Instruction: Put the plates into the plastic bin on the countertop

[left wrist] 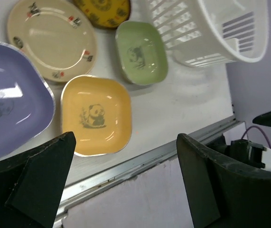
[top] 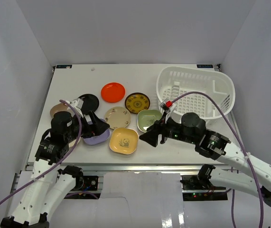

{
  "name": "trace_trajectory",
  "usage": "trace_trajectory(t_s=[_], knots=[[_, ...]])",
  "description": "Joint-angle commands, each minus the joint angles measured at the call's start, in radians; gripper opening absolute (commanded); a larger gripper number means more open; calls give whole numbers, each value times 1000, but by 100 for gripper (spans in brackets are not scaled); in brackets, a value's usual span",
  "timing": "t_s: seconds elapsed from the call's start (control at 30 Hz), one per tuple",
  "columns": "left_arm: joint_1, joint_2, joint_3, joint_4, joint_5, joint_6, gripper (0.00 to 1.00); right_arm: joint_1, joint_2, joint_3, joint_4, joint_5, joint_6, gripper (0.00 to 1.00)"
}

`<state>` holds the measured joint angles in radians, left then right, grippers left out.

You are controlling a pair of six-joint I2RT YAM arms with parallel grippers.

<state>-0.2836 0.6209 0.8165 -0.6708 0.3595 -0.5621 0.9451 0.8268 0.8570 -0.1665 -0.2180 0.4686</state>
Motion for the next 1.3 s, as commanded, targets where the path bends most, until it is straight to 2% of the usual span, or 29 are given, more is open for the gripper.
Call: trace_trajectory(t_s=[0.0, 0.17, 0.3, 0.4, 0.6, 0.77, 0.93, 1.07, 1.17, 1.27], knots=[[0, 17, 33, -186, -157, -16, 98, 124, -5, -50, -30, 383, -9, 72], [-8, 37, 72, -324, -390, -64, 98, 344, 47, -228, 36, 766, 249, 74], [-11, 30, 32, -362, -504, -128, 98, 452, 139, -245, 64, 940, 383, 73], [-11, 4, -19, -368, -562, -203, 98, 491, 239, -210, 15, 1021, 473, 73], [-9, -50, -76, -326, -593, -294, 98, 491, 380, -214, 45, 1052, 590, 69], [-11, -38, -131, -233, -550, -349, 98, 437, 514, -106, 59, 1066, 570, 69], [-11, 25, -171, -170, -565, -378, 98, 324, 583, -110, 235, 938, 541, 69], [-9, 54, -203, -142, -597, -401, 98, 279, 650, -90, 257, 901, 535, 67], [-11, 76, -240, -121, -603, -429, 98, 265, 712, -84, 259, 878, 550, 64], [-11, 108, -269, -96, -599, -452, 98, 265, 745, -76, 257, 864, 559, 53]])
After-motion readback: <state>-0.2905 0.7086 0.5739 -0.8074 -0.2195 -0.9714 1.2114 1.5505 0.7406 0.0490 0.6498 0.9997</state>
